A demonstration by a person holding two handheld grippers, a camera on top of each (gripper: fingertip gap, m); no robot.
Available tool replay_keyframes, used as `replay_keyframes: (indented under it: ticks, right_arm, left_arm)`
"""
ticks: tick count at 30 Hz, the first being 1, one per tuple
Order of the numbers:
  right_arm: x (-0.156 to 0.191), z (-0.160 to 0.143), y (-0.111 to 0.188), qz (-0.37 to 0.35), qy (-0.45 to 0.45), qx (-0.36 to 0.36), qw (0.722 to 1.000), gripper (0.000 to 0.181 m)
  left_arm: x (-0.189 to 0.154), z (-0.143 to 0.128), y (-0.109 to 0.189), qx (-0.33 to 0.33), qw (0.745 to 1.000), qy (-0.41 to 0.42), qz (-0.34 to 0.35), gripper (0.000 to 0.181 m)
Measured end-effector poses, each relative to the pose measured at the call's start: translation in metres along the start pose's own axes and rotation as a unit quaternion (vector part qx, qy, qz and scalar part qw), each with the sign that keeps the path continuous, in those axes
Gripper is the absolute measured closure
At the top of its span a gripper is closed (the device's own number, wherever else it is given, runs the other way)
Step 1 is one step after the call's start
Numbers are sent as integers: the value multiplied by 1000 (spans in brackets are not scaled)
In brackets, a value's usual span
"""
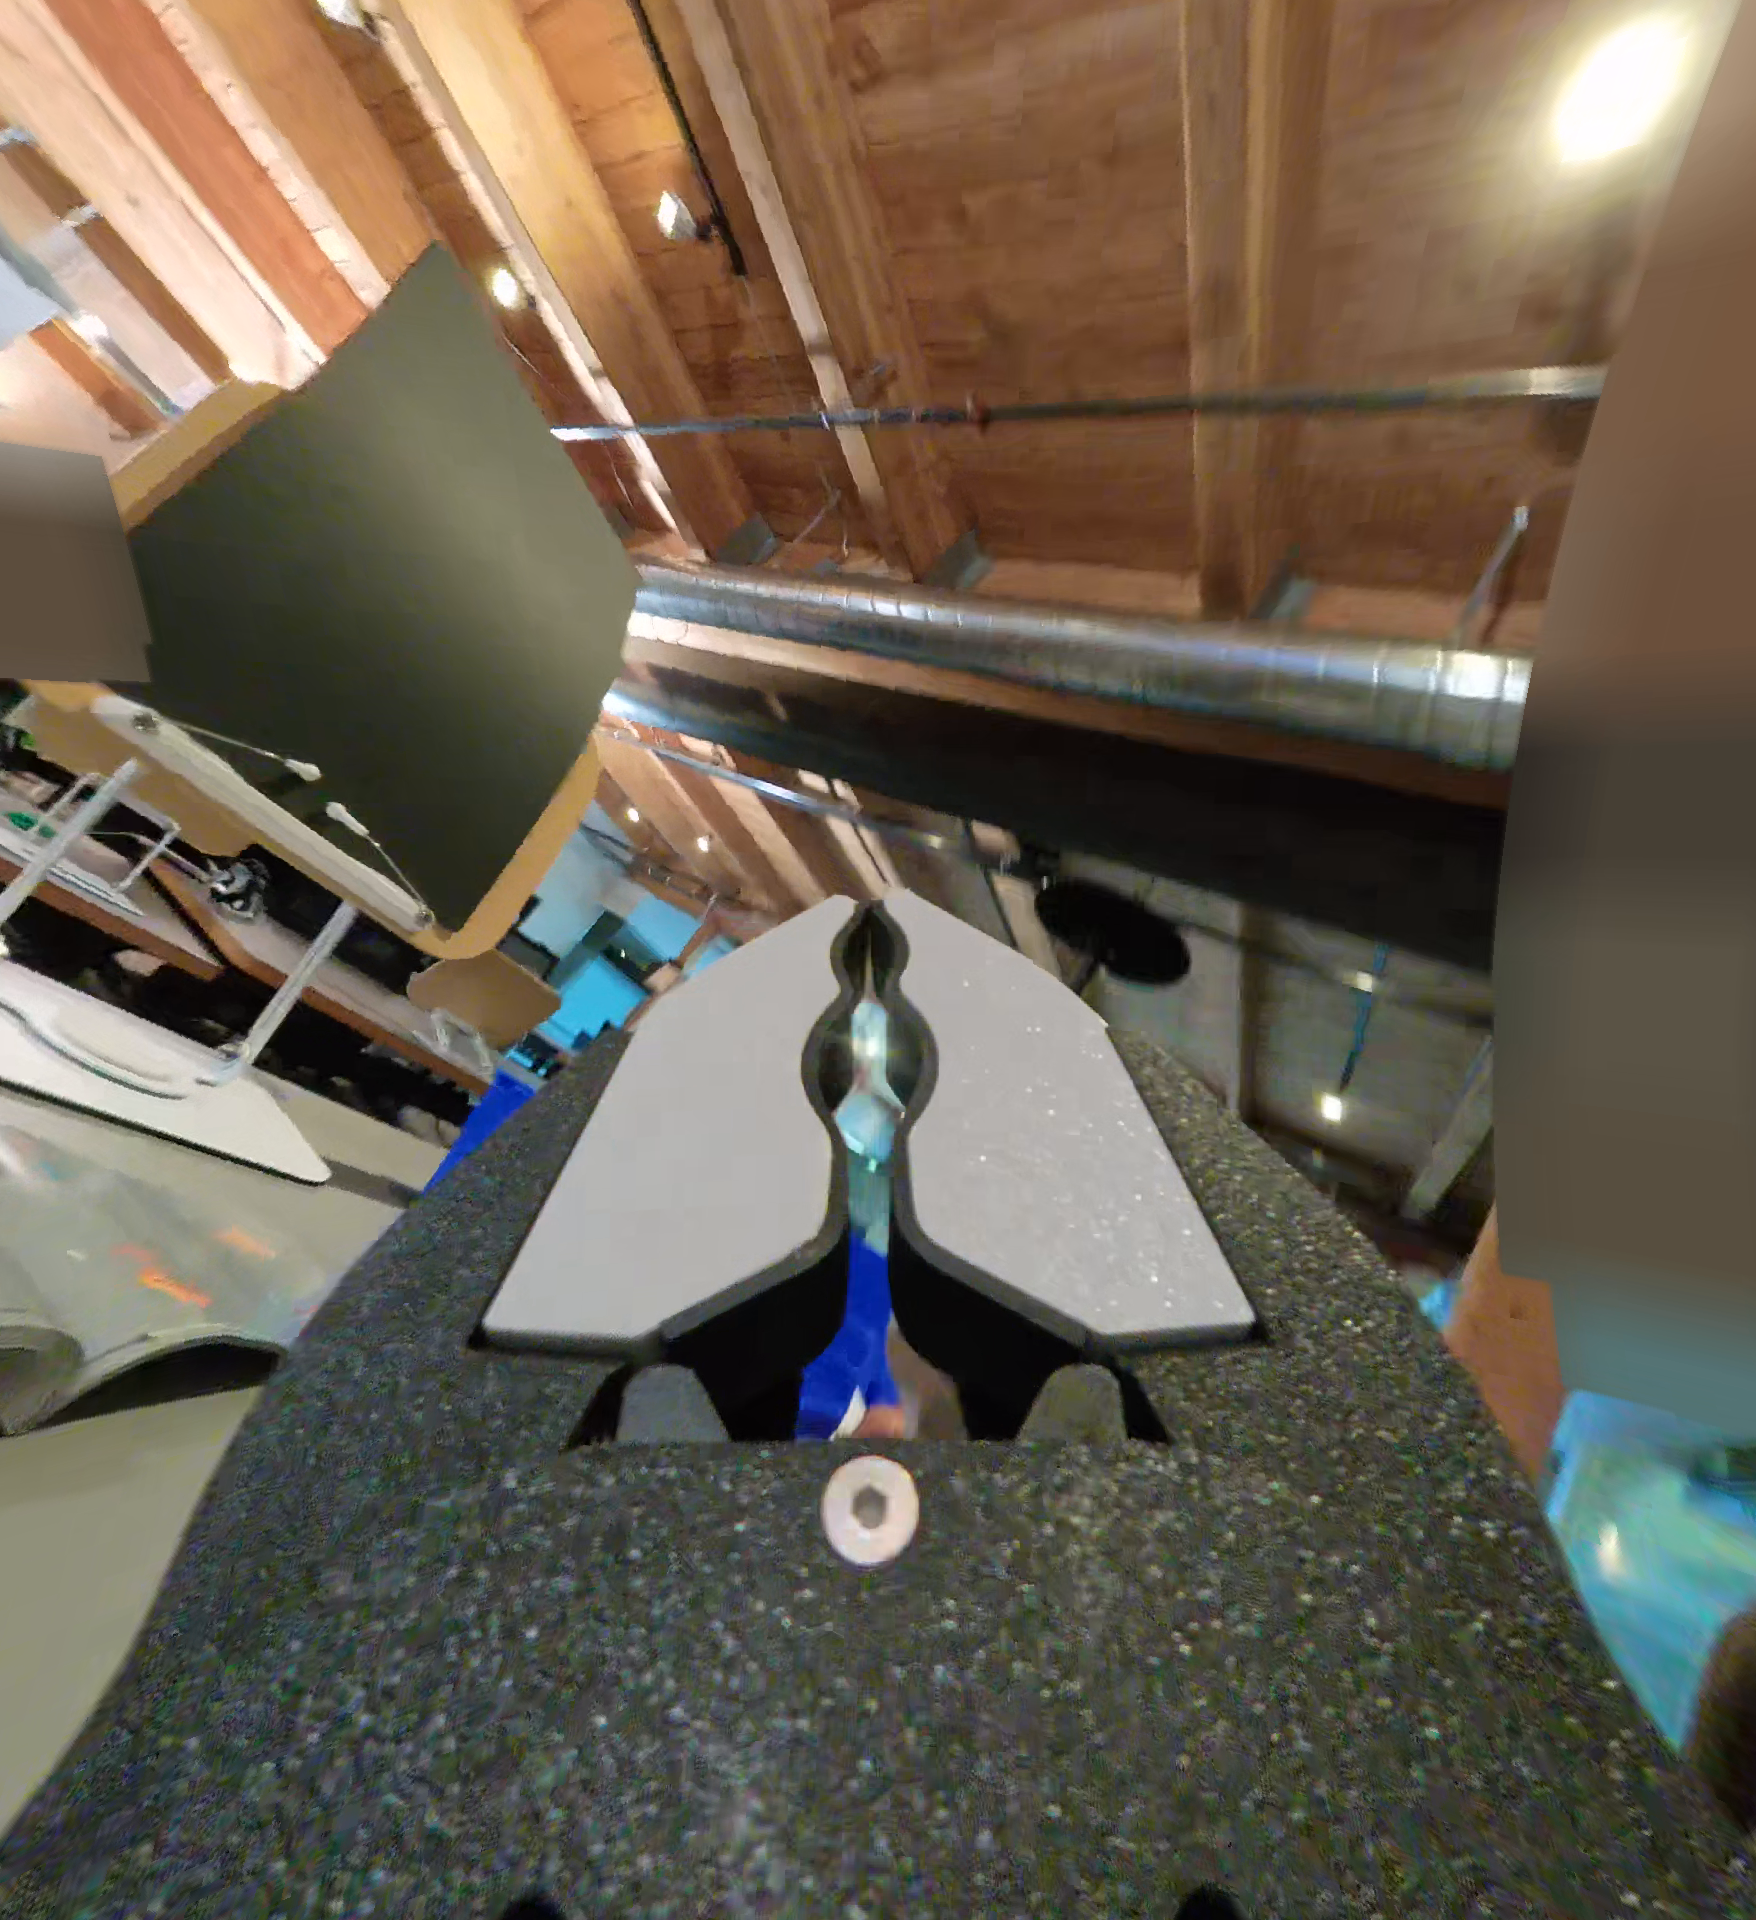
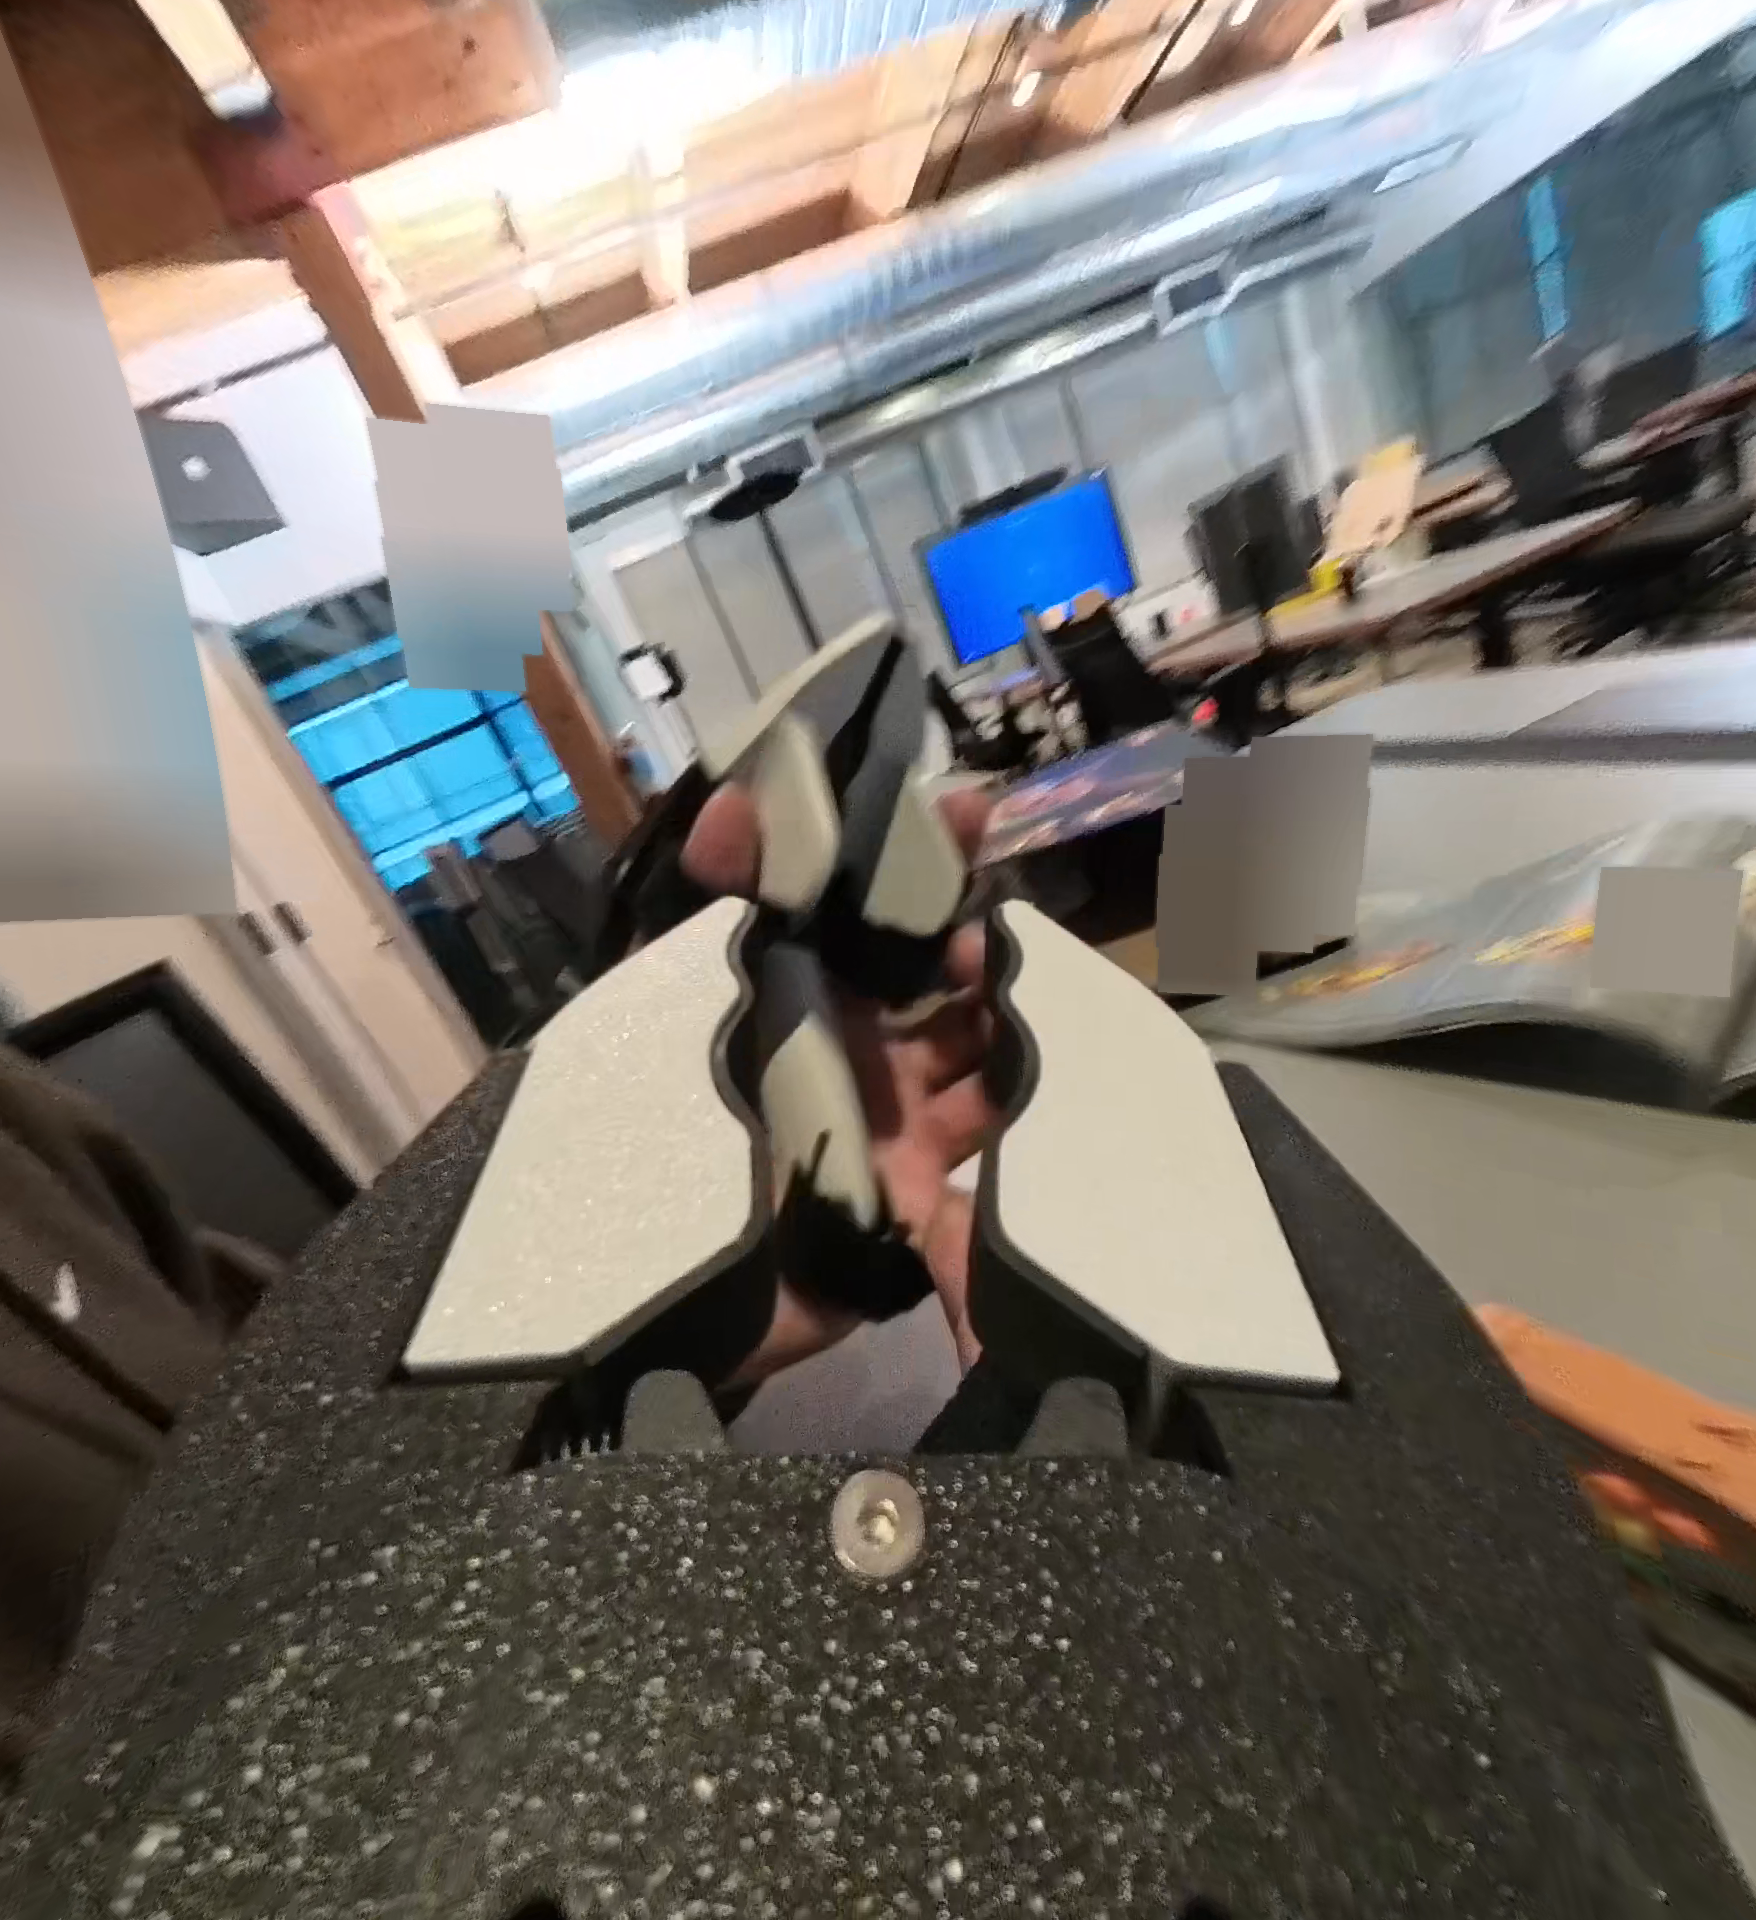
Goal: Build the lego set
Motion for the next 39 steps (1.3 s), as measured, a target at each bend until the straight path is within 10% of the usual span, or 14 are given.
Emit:
replay_keyframes:
  ticks: [10, 22, 28, 33, 39]
  right_arm:
    - [-19, 39, 17, -16, -97, -179, 979, 132]
    - [-26, 51, 37, -58, -137, -190, 970, 133]
    - [-35, 54, 44, -64, -109, -198, 972, 140]
    - [-67, 64, 56, -194, -7, -153, 969, 141]
    - [-94, 67, 61, -258, -26, -74, 963, 136]
  left_arm:
    - [-30, -89, 6, 116, 966, 193, -126, 180]
    - [-40, -117, 6, 138, 943, 252, -165, 178]
    - [-34, -106, 5, 117, 954, 229, -157, 177]
    - [6, -74, 4, 114, 979, 167, -13, 168]
    - [15, -1, -38, 121, 978, 150, 78, 97]
Point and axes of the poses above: each gripper's, where its closed fingertips meet, y back along the fingers, z out of its top, x = y × z across the jaws, the point moved 6 cm from there along y, back along the fingers, and after that the axes turned 6 degrees about -z, right-handed, at the moved point
